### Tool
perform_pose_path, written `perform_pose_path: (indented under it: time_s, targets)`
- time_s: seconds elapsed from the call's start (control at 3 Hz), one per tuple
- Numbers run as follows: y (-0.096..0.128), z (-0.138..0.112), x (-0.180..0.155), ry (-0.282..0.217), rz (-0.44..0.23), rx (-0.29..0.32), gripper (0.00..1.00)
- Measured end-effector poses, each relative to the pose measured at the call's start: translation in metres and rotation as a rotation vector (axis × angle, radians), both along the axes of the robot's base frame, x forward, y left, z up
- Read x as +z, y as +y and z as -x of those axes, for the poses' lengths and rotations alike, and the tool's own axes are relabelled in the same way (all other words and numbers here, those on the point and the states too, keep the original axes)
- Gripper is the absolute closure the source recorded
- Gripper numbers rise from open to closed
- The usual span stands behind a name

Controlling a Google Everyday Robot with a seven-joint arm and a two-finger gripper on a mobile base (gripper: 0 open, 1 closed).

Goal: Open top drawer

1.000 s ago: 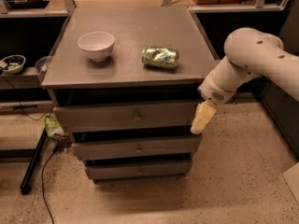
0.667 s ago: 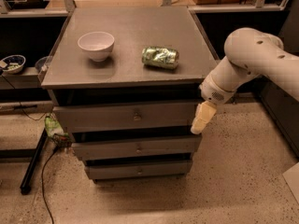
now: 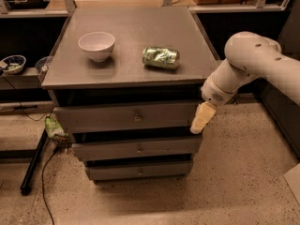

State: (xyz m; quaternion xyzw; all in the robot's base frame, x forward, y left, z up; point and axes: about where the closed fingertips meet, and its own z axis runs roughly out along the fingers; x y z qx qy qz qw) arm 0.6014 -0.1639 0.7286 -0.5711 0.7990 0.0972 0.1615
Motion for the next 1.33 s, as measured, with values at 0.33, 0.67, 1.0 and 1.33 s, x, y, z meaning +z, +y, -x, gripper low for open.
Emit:
perform_pose_path:
  time_s: [0.33, 0.67, 1.0, 1.33]
  targets:
    - [0.004, -0.012, -0.007, -0.002, 0.0, -0.003, 0.0]
    - [0.01, -0.021, -0.01, -0.003, 0.0, 0.004, 0.0]
    - [0.011, -0.021, -0.013, 0.001, -0.006, 0.008, 0.0]
    - [0.011, -0.004, -0.031, 0.071, -0.06, 0.032, 0.0]
